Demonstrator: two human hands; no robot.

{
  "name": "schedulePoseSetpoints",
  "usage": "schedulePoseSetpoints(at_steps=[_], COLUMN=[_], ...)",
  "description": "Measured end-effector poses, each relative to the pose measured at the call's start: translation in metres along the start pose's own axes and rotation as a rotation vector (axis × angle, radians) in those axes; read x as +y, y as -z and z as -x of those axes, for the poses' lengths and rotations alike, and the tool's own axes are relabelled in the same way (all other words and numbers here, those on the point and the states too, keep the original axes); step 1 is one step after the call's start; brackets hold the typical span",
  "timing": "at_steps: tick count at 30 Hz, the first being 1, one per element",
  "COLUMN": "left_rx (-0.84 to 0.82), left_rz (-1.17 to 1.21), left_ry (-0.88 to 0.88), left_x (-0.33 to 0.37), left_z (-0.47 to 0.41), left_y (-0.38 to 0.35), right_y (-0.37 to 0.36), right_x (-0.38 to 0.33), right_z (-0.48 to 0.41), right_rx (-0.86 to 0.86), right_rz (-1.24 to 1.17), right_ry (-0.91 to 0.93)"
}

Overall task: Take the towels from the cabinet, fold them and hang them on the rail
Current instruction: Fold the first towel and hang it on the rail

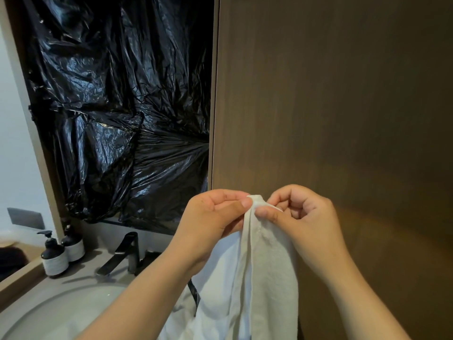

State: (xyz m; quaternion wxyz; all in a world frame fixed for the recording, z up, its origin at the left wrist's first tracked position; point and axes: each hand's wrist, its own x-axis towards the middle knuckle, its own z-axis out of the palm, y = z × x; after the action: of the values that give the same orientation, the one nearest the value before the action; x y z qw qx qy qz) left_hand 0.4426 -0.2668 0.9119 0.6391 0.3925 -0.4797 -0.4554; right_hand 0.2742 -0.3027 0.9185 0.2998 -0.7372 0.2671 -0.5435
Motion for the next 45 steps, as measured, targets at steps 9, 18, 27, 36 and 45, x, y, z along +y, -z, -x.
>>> schedulePoseSetpoints(at_steps=[9,18,27,36,45], left_rx=[-0.029,-0.046,0.004,0.097,0.128], left_rz=[0.014,-0.041,-0.156,-0.279,-0.357], left_ry=[-0.032,-0.102,-0.228,-0.356,-0.424], left_x=[-0.004,-0.006,-0.004,0.005,0.026], left_z=[0.007,0.018,0.022,0.025,0.018], left_y=[0.002,0.004,0.006,0.007,0.01], right_y=[-0.001,-0.008,-0.012,-0.015,-0.023], right_x=[0.0,0.001,0.001,-0.001,-0.008], right_z=[0.003,0.006,0.006,0.007,-0.002], right_rx=[-0.002,0.007,-0.03,-0.116,-0.203], right_rz=[0.028,-0.03,-0.049,-0.141,-0.144], right_ry=[-0.025,-0.02,-0.012,-0.032,0.004])
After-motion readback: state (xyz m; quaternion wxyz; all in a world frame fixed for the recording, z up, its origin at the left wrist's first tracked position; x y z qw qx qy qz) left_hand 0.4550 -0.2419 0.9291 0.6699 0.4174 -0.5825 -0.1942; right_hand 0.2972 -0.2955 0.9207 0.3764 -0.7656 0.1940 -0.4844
